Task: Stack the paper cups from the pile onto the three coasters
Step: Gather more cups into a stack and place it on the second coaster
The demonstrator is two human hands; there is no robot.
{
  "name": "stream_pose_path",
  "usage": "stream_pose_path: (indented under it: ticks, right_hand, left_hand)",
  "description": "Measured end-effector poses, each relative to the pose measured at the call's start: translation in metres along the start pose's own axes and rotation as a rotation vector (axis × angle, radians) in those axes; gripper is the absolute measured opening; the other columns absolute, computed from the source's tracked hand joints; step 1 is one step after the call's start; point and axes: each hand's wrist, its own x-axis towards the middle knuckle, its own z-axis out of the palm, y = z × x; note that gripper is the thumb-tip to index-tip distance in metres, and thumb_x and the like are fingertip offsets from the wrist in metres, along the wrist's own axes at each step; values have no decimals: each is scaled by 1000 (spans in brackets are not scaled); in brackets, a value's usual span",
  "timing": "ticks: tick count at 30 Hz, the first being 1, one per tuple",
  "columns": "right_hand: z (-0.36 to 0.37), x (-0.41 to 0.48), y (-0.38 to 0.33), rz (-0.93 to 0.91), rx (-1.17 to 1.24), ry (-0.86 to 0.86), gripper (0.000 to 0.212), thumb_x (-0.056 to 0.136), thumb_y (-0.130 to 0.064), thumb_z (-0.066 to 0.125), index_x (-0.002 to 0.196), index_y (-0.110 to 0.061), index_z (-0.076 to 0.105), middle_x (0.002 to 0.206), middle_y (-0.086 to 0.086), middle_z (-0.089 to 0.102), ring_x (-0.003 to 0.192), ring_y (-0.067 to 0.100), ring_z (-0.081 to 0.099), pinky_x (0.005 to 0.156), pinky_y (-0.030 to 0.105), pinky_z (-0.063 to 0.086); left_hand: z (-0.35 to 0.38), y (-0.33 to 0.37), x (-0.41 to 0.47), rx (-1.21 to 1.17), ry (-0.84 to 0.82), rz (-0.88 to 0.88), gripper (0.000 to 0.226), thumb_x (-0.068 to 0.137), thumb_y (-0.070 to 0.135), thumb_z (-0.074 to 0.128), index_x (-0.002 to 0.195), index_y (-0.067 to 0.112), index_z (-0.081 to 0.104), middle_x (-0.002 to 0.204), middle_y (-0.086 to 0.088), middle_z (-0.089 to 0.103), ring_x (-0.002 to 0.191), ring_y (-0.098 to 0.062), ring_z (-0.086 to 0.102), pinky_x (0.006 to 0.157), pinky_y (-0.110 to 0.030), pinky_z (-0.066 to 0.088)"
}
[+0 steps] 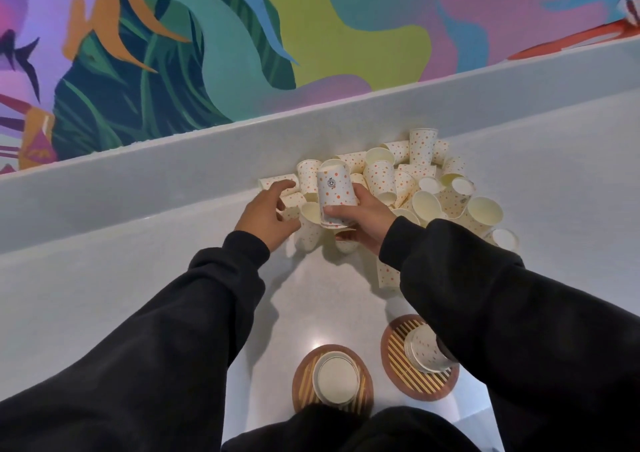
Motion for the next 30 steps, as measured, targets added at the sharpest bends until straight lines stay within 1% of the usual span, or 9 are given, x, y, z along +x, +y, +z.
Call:
stream_pose_path:
  ticks: [4,6,9,13,16,19,24,28,30]
  right_hand:
    - [-5,8,7,17,-46,29,81,82,-27,86,149,-22,41,134,10,62,118,34,64,85,48,60]
    - [-7,10,10,35,20,45,80,80,-26,86,147,-20,43,131,13,64,117,37,66,90,54,60]
    - [-7,12,12,41,102,47,83,73,-27,85,145,-17,44,131,16,65,117,38,67,84,50,61]
    - [-7,16,14,53,134,59,76,85,-18,82,149,-17,41,134,16,63,119,39,66,97,58,57]
    - [-9,18,13,58,143,65,76,86,-16,82,149,-18,40,134,16,63,118,39,66,98,60,56]
    - [-10,16,9,56,122,67,84,80,-19,86,150,-19,40,135,14,63,119,38,65,99,59,56]
    - [-11,14,8,-18,6,112,104,57,-37,98,147,-23,46,134,10,64,119,36,65,99,60,56]
    - [-9,2,-4,-175,-228,127,74,79,-23,90,140,-25,50,131,6,60,116,28,64,87,47,64]
    - [-8,-5,-12,-243,-301,124,70,82,-19,88,140,-25,50,128,3,59,112,25,63,76,44,66]
  left_hand:
    - [5,8,9,86,-186,-30,94,76,28,85,154,30,33,137,-5,52,115,-24,57,96,-39,52]
    - [22,10,8,105,-243,-71,97,74,32,87,153,22,32,142,-7,50,124,-27,54,102,-42,49]
    - [45,6,9,98,-237,-143,100,71,48,84,151,26,29,139,-6,51,121,-29,56,100,-48,51]
    - [67,4,15,77,-173,-195,89,64,66,71,138,31,36,123,-2,58,106,-27,62,88,-49,57]
    - [74,5,20,27,-94,-227,66,77,56,72,127,23,44,118,-4,59,103,-27,61,87,-46,56]
    - [72,5,24,-96,-73,-252,51,82,37,79,117,21,46,114,-5,61,102,-27,62,81,-35,50]
    - [34,11,19,-368,25,-186,69,75,25,85,128,33,41,117,0,57,101,-21,61,84,-36,54]
    - [-20,28,16,-502,109,-76,58,68,23,81,122,26,58,114,2,62,103,-17,61,78,-27,51]
    - [-45,39,12,-538,120,-30,50,69,22,75,118,25,63,115,-2,64,102,-18,62,74,-29,53]
